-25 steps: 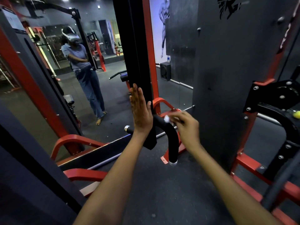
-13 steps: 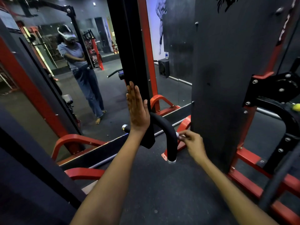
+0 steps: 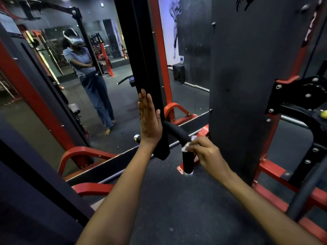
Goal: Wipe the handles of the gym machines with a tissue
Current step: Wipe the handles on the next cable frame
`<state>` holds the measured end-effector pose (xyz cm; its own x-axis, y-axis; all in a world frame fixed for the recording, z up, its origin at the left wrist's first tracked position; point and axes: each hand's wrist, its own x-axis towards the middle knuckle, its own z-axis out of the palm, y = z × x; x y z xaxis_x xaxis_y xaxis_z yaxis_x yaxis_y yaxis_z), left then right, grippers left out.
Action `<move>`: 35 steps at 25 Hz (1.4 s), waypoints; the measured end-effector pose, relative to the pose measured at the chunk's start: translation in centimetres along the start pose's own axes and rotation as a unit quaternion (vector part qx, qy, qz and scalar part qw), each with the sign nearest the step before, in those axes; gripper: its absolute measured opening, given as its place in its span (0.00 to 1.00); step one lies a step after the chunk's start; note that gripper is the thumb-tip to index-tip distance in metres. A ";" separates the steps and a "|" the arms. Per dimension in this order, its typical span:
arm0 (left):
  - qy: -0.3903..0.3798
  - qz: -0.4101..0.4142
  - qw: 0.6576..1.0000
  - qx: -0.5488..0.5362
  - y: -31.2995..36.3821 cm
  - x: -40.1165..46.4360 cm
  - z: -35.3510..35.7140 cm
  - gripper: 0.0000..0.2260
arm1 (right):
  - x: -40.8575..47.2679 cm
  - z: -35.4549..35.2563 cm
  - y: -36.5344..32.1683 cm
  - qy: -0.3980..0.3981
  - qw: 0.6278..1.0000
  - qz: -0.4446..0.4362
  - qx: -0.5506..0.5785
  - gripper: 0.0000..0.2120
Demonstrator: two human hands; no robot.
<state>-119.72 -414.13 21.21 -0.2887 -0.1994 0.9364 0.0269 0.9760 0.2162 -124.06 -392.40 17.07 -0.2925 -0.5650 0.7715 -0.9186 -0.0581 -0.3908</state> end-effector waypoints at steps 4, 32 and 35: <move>0.011 -0.067 0.997 -0.022 0.7 -2.9 1.4 0.29 | 3.5 0.9 0.0 0.090 0.993 0.081 0.012 0.07; 0.013 -0.051 0.999 -0.001 0.2 -3.9 1.8 0.24 | -2.3 4.1 1.6 0.168 0.897 0.357 0.198 0.13; 0.013 -0.070 0.997 -0.010 0.5 -3.8 1.9 0.24 | 0.1 3.5 0.0 0.197 0.936 0.222 0.192 0.14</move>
<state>-120.48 -412.71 17.24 -0.2658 -0.3359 0.9036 0.0082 0.9365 0.3506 -123.19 -395.29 15.40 -0.7674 -0.2614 0.5855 -0.5422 -0.2229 -0.8101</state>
